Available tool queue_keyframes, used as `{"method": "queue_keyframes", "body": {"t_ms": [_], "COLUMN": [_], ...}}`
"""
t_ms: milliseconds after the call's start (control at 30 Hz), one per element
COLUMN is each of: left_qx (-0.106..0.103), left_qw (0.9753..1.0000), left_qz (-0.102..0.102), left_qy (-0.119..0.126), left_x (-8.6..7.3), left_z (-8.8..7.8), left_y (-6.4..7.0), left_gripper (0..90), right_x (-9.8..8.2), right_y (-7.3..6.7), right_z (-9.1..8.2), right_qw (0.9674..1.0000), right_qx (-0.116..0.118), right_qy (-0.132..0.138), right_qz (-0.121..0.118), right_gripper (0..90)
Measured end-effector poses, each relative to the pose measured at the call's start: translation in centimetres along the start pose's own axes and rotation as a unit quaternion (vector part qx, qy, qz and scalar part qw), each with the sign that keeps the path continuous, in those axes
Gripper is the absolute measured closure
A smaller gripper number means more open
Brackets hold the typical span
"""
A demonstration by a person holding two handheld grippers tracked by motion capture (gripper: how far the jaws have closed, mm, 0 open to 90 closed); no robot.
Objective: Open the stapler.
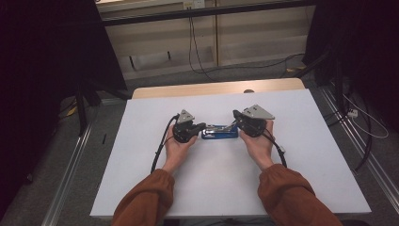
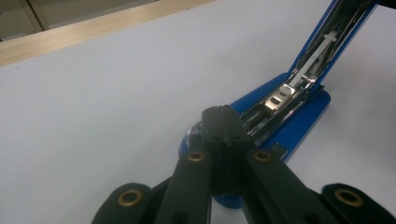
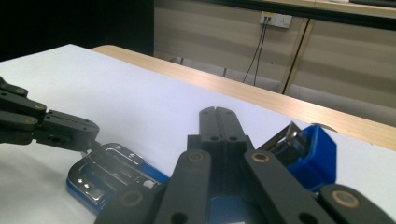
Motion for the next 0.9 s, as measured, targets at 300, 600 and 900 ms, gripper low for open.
{"method": "queue_keyframes", "body": {"t_ms": [300,600,900], "left_qx": [0.000,0.000,0.000], "left_qw": [1.0000,1.0000,1.0000], "left_qz": [0.000,0.000,0.000], "left_qy": [0.000,0.000,0.000], "left_x": [0.0,0.0,0.0], "left_z": [0.0,0.0,0.0], "left_y": [0.0,0.0,0.0], "left_gripper": [90.0,90.0,90.0], "right_x": [-0.4,-0.8,-1.4], "right_y": [0.7,1.7,2.3], "right_z": [-0.2,-0.5,-0.7], "right_qw": [1.0000,0.9999,0.9997], "right_qx": [-0.004,-0.008,-0.011], "right_qy": [-0.005,-0.011,-0.021], "right_qz": [-0.001,-0.002,0.001], "right_gripper": [90.0,90.0,90.0]}}
Point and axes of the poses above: each handheld gripper's, and its own axes: z roughly forward along the jaws, x roughly out of its top, y roughly to its right, the point moved 7 cm from there along z, roughly forward along the jaws, and after that the axes turned 15 degrees about -x, right-handed, at the moved point
